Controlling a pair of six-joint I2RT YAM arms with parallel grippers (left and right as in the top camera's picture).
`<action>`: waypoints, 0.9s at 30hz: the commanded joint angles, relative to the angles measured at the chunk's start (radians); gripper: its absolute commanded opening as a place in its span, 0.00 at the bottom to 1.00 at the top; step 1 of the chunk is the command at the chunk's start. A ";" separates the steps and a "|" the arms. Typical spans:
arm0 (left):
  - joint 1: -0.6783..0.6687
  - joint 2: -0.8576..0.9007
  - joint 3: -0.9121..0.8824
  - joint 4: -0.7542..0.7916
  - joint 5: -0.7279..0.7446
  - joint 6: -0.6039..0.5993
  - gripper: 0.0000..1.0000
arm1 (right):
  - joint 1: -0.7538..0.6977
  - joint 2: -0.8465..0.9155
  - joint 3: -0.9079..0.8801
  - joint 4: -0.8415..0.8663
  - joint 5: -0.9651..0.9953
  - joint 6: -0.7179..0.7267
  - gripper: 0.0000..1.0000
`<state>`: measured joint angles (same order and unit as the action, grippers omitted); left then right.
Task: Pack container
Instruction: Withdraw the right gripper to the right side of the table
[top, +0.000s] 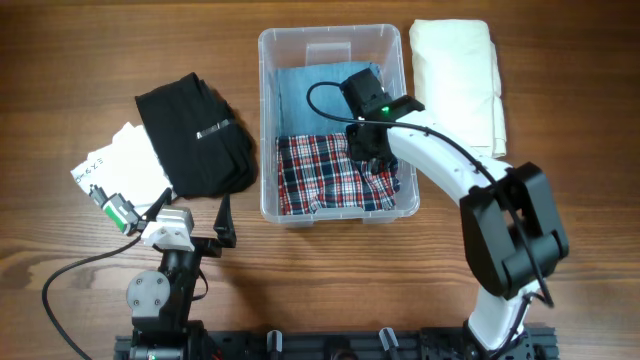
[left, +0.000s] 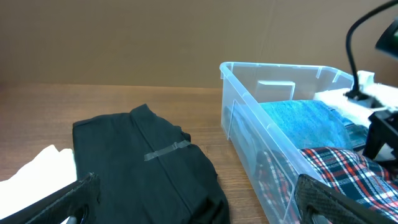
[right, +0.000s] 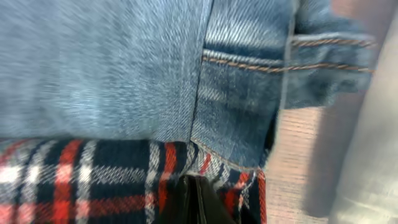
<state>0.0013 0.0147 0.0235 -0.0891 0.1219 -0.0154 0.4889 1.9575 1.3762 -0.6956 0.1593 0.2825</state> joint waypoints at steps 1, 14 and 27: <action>0.006 -0.002 -0.006 0.000 0.012 0.008 1.00 | 0.002 -0.192 0.013 -0.001 -0.048 -0.017 0.06; 0.006 -0.002 -0.006 0.000 0.012 0.008 1.00 | -0.440 -0.682 0.012 -0.290 0.043 0.030 1.00; 0.006 -0.002 -0.006 0.016 0.012 0.008 1.00 | -0.569 -0.672 0.011 -0.311 0.043 0.032 1.00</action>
<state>0.0013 0.0147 0.0235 -0.0780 0.1219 -0.0154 -0.0784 1.2854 1.3808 -1.0061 0.1921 0.3313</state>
